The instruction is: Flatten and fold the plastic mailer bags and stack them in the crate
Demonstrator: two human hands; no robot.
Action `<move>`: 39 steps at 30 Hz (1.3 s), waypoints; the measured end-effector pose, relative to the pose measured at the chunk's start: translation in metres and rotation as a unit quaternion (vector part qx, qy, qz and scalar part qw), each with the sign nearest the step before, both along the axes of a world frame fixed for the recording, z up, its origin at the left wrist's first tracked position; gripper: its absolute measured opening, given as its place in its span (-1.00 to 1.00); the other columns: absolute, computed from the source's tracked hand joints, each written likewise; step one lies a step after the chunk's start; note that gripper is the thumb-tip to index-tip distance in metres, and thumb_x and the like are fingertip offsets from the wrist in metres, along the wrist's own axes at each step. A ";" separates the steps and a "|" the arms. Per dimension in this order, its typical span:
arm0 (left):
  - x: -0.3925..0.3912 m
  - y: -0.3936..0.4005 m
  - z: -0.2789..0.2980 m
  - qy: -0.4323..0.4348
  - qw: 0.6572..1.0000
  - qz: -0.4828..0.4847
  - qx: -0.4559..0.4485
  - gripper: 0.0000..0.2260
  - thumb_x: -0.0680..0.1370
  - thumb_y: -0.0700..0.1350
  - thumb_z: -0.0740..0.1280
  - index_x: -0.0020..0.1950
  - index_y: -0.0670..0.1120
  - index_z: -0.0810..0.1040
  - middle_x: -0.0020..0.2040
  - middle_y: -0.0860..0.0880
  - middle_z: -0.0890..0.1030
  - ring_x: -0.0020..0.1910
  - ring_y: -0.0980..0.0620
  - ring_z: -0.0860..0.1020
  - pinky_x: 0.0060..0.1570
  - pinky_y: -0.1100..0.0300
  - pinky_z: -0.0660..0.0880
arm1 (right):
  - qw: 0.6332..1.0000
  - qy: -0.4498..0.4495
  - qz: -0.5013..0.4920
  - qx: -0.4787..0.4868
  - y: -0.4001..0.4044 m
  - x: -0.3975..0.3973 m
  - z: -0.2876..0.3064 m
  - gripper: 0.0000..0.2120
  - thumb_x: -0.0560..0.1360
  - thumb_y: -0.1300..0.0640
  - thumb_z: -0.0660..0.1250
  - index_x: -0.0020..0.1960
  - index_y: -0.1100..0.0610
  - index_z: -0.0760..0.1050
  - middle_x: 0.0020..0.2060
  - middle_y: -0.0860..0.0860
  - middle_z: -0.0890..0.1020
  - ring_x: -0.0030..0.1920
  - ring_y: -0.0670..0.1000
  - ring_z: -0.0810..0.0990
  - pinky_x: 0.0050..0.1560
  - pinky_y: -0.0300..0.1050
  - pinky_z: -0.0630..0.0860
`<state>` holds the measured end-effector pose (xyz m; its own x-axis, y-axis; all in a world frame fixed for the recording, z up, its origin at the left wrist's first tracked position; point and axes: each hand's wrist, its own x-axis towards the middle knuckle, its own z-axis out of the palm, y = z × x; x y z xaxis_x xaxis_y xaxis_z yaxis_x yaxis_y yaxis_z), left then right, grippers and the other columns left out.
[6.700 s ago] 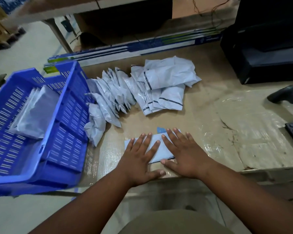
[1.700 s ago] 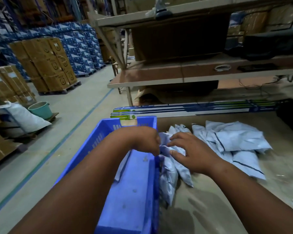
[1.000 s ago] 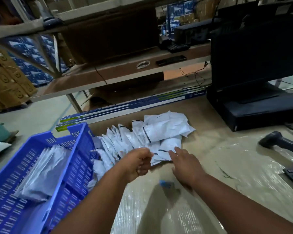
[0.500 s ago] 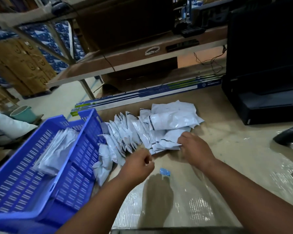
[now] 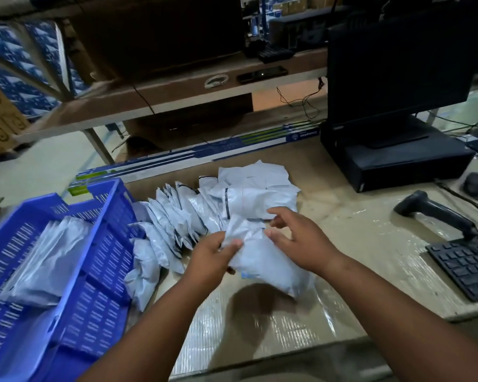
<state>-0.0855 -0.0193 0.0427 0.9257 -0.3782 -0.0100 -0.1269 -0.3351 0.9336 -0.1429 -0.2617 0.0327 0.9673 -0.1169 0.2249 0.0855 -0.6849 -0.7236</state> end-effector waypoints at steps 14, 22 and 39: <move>-0.033 0.114 -0.060 0.233 0.966 0.061 0.096 -0.89 0.70 -0.07 0.33 0.19 -0.03 0.60 -0.24 -0.25 0.72 -0.37 -0.22 0.65 -0.30 -0.03 0.54 | 0.962 0.128 0.030 -0.238 0.075 -0.026 -0.077 -0.46 0.61 -0.32 -0.02 0.42 -0.10 0.44 0.27 -0.07 0.49 0.23 0.09 0.50 0.19 0.07 0.48; -0.032 0.118 -0.050 0.194 0.963 0.060 0.177 -0.92 0.68 -0.03 0.35 0.14 0.01 0.54 -0.32 -0.19 0.70 -0.50 -0.08 0.59 -0.52 0.16 0.45 | 0.954 0.109 0.110 -0.257 0.096 -0.022 -0.083 -0.31 0.66 -0.32 -0.03 0.69 0.01 0.14 0.70 0.01 0.09 0.68 0.06 0.05 0.68 0.09 -0.05; -0.045 0.033 -0.081 -0.295 0.767 -0.196 0.535 -0.31 0.64 0.11 0.00 0.71 -0.23 0.11 0.70 -0.27 0.15 0.70 -0.24 0.06 0.64 -0.24 -0.04 | 0.931 0.097 0.103 -0.336 0.107 -0.026 -0.122 -0.32 0.67 -0.14 0.00 0.68 0.20 0.17 0.66 0.19 0.21 0.67 0.19 0.14 0.57 0.28 0.03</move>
